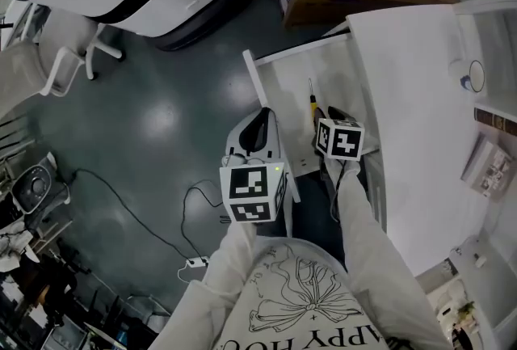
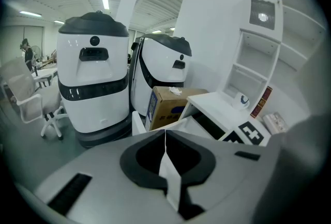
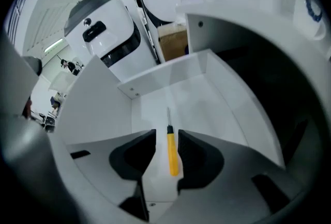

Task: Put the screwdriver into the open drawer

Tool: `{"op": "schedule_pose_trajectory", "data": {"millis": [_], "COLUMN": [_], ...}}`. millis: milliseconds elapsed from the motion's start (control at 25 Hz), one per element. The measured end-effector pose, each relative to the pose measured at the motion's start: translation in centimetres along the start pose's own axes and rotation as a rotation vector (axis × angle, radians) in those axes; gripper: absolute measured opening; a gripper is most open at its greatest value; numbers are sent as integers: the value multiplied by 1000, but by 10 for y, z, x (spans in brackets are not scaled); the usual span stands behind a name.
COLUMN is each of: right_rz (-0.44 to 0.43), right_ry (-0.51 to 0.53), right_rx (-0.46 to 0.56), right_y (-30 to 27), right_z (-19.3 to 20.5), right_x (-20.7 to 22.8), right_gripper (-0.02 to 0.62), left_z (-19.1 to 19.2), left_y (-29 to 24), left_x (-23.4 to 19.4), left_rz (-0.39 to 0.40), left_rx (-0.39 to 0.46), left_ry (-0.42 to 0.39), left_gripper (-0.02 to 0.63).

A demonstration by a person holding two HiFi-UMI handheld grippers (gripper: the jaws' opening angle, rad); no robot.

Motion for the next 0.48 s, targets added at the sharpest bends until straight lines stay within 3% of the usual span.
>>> {"op": "schedule_pose_trajectory", "data": {"millis": [160,480], "right_rz": [-18,-33], "right_ry": [-4,10], "right_rx": [176,500], "right_y": [56,178], "right_z": [-31,-90], "right_x": [-12,-31], "right_gripper": [73,38], "left_z": [-24,-86], "left_y": [13,52], "left_x": [6,21], "left_rz": [2,6], "left_rx": [56,218], "left_ry": [-8,-38], "left_gripper": [6,6]}}
Point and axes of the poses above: the fingertips, and each gripper's own axes: y backward along the fingers, x to its right, z out of its underside, the point moved 9 cm from there along y, backward along the fingers, and after that the axes turned 2 degrees about x, right-handed, at the moved point
